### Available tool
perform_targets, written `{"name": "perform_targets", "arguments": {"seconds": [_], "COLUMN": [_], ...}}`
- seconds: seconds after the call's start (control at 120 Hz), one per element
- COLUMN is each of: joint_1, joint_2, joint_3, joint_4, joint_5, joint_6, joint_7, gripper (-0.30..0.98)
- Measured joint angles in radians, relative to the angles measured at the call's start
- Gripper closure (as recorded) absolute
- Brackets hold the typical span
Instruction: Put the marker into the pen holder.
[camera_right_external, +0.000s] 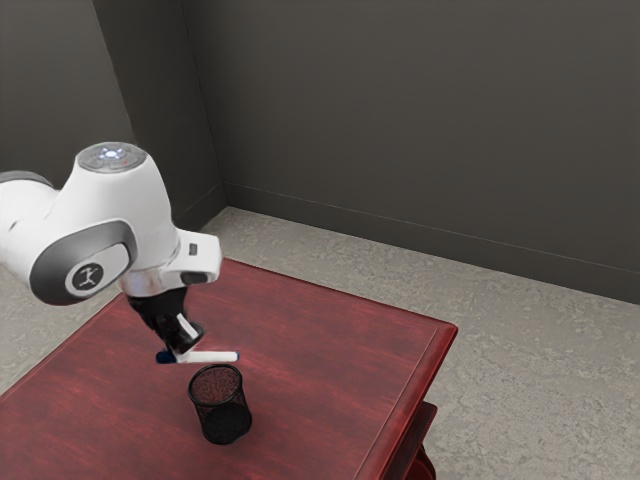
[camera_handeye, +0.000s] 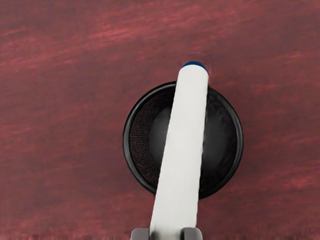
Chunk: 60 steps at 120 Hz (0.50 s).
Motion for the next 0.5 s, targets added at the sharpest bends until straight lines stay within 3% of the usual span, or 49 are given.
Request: {"name": "perform_targets", "arguments": {"seconds": [0.133,0.3,0.417,0.5], "joint_1": [0.024,0.035,0.031,0.033], "joint_2": [0.042,0.239,0.298,0.408], "joint_3": [0.004,0.015,0.015,0.067], "joint_4": [-0.011,0.091,0.156,0.406], "joint_5": [-0.005,-0.008,-0.013,-0.038], "joint_6": [-0.031,-0.020,-0.018,-0.077], "joint_7": [-0.012,-0.015,-0.015,-0.015], "gripper": [0.76,0.74,0.50,0.34]}}
